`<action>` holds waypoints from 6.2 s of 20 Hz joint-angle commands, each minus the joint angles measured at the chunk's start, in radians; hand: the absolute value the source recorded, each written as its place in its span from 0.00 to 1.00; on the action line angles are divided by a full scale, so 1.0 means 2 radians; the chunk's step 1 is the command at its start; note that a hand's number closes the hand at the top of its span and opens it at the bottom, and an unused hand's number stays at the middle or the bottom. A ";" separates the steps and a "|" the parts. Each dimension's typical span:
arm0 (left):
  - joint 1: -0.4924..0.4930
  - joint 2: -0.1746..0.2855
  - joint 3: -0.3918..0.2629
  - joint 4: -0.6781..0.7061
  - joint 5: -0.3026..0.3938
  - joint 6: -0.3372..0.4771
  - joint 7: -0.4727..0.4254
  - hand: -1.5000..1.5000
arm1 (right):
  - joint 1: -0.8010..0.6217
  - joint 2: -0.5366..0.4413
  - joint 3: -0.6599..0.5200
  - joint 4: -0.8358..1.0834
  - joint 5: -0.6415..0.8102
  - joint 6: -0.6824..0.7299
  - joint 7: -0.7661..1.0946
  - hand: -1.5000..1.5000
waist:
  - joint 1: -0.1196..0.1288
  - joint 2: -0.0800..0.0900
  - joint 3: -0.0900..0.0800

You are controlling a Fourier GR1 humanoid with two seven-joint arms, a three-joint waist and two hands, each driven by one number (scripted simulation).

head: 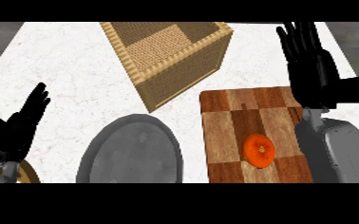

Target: Pick the squash from the cutting board and place it in the basket

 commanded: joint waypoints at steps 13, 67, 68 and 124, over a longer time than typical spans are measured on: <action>-0.071 -0.045 -0.054 0.004 -0.050 0.024 0.076 0.50 | 0.246 0.078 0.036 -0.096 0.043 0.215 -0.375 0.00 | -0.020 0.000 0.013; -0.093 -0.152 0.054 0.031 -0.181 -0.075 0.103 0.50 | 0.316 -0.045 -0.076 -0.164 0.404 0.367 -0.164 0.00 | -0.003 0.003 0.012; -0.126 -0.146 0.063 0.026 -0.162 -0.087 0.143 0.50 | 0.297 -0.045 -0.079 -0.198 0.380 0.387 -0.125 0.00 | -0.004 0.003 0.012; -0.138 -0.234 0.077 -0.001 -0.259 -0.145 0.142 0.50 | -0.024 0.111 0.313 0.093 0.776 0.298 0.155 1.00 | 0.083 0.012 0.010</action>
